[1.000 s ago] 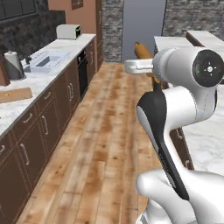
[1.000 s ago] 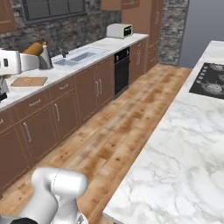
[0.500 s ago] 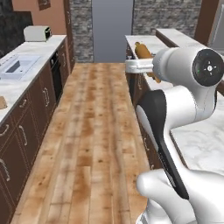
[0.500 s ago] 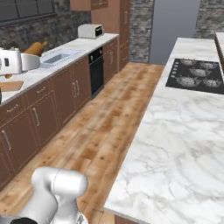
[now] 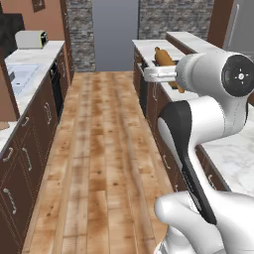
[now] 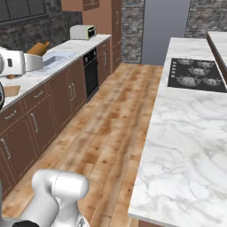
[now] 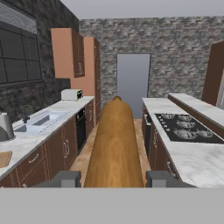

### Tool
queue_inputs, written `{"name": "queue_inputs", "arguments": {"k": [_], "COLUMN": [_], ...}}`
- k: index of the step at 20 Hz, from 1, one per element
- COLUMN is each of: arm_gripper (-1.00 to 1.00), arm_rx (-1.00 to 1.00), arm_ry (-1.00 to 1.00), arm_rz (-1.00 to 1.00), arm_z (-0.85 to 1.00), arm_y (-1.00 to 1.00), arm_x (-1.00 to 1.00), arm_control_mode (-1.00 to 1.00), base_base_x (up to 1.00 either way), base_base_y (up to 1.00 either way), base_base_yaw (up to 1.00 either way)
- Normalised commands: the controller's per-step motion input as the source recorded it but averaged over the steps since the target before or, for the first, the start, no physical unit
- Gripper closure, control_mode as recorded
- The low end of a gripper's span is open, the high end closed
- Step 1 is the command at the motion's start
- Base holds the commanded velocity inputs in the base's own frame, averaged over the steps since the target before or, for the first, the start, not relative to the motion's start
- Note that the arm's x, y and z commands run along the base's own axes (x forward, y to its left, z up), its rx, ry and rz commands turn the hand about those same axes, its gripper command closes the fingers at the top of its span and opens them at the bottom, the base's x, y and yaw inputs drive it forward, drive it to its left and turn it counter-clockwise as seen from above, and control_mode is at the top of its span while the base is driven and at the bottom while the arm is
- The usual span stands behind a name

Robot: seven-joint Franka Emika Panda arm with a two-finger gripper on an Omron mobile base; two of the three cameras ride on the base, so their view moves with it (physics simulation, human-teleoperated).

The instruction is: Open the cabinet, retrieve the rolling pin, and place it next to the meat on the cutting board to prepare for tenderizing.

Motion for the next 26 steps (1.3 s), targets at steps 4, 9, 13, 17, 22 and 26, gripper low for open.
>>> {"name": "queue_inputs", "arguments": {"k": [4,9,13,17,22,26], "arm_gripper": [1.0,1.0,1.0,1.0,1.0,1.0], "arm_rx": [0.0,0.0,0.0,0.0,0.0,0.0], "arm_ry": [0.0,0.0,0.0,0.0,0.0,0.0], "arm_rz": [0.0,0.0,0.0,0.0,0.0,0.0], "arm_z": [0.0,0.0,0.0,0.0,0.0,0.0], "arm_y": [0.0,0.0,0.0,0.0,0.0,0.0], "arm_x": [0.0,0.0,0.0,0.0,0.0,0.0], "arm_control_mode": [1.0,1.0,1.0,1.0,1.0,1.0], "base_base_x": [0.47,0.97,0.96,0.63,0.38,0.3], "base_base_y": [0.69,0.25,-0.01,-0.02,0.05,0.03], "base_base_yaw": [-0.03,-0.02,0.01,0.2,0.4,0.46]}}
